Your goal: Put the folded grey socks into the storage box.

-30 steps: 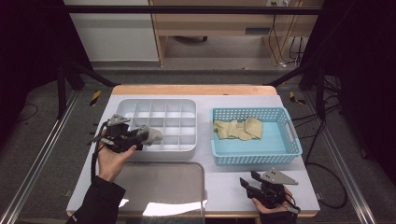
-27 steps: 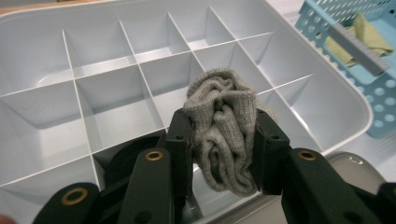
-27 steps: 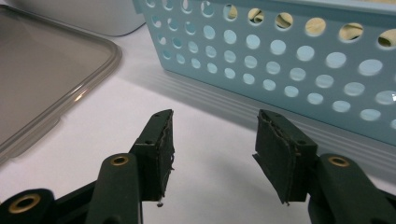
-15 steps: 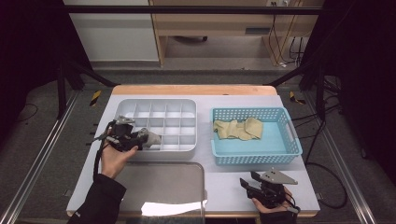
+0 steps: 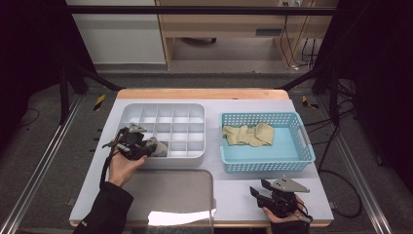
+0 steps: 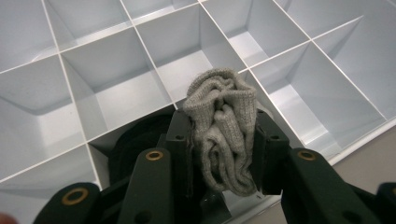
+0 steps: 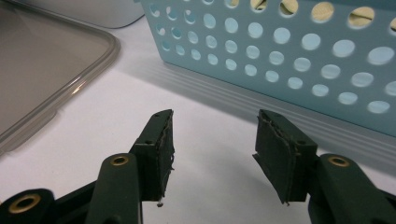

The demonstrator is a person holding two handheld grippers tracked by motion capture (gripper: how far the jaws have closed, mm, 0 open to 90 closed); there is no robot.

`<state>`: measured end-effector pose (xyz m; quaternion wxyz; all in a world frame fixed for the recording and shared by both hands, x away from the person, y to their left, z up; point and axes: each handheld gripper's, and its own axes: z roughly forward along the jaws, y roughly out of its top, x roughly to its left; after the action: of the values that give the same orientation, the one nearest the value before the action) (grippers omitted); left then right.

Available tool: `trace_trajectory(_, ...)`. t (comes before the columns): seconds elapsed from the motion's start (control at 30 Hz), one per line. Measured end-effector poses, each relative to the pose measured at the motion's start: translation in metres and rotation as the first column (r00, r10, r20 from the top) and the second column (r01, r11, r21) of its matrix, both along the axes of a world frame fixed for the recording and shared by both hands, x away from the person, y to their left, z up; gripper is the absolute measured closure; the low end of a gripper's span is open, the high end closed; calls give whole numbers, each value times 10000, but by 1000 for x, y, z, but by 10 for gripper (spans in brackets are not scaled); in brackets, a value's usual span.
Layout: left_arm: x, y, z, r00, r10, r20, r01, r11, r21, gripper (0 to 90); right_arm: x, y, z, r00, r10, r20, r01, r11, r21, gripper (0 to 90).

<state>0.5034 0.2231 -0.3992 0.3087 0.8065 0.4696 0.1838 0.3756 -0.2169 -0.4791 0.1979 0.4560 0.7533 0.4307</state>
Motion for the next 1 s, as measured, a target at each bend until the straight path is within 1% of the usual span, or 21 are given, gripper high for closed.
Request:
trace_trajectory(0.1,0,-2,-2,9999,-53,-106,52,9999,-117,634,0,0,0,10000,0,27,0,10000,-17,470)
trace_trajectory(0.23,1,-5,-5,9999,-61,-121,57,9994,-329,614,0,1,0,10000,39,-22,-39,10000,-23,469)
trace_trajectory(0.33,3,-8,-9,9998,-99,-166,92,9991,-406,614,0,1,-1,10000,74,-4,-74,10000,-59,469)
trace_trajectory(0.4,5,-12,-14,9994,-150,-309,141,9994,-320,621,0,1,-1,10000,46,-49,-46,10000,-34,469)
trace_trajectory(0.43,7,-14,-19,9985,-136,-521,132,9999,-86,622,0,1,-1,10000,43,-32,-44,10000,-46,469)
trace_trajectory(0.47,8,-15,-21,9984,-99,-551,96,9999,-55,623,0,1,-1,10000,54,-27,-54,10000,-26,469)
trace_trajectory(0.5,9,-14,-23,9987,-22,-509,15,9999,-141,625,0,1,-1,10000,56,-29,-56,10000,-23,469)
trace_trajectory(0.53,10,-13,-24,9985,31,-553,-50,9994,-352,627,0,1,-1,10000,51,-33,-51,10000,-24,469)
trace_trajectory(0.6,11,-10,-24,9979,9,-642,-49,9980,-622,625,0,1,-1,10000,65,-29,-65,10000,-22,468)
trace_trajectory(0.63,10,-10,-24,9980,-60,-627,20,9980,-635,622,0,1,-1,10000,73,-23,-73,10000,-32,467)
trace_trajectory(0.7,6,-9,-22,9987,-156,-484,121,9975,-702,574,0,1,-1,10000,69,-50,-69,10000,-29,467)
trace_trajectory(0.77,3,-8,-18,9996,-176,-216,156,9961,-873,523,0,1,-1,10000,65,-40,-65,10000,-28,466)
trace_trajectory(0.83,-1,-5,-15,9999,-134,52,139,9936,-1120,510,0,1,-1,10000,67,-32,-67,10000,-30,466)
trace_trajectory(0.9,-3,-4,-14,9998,-53,209,78,9927,-1207,526,0,1,-1,10000,58,-39,-58,10000,-21,466)
trace_trajectory(0.93,-4,-3,-15,9996,-27,284,63,9921,-1250,566,0,1,-1,10000,60,-34,-60,10000,-20,466)
trace_trajectory(1.0,-4,-4,-18,9990,222,377,-170,9910,-1329,642,0,1,-1,10000,43,-48,-43,10000,-25,469)
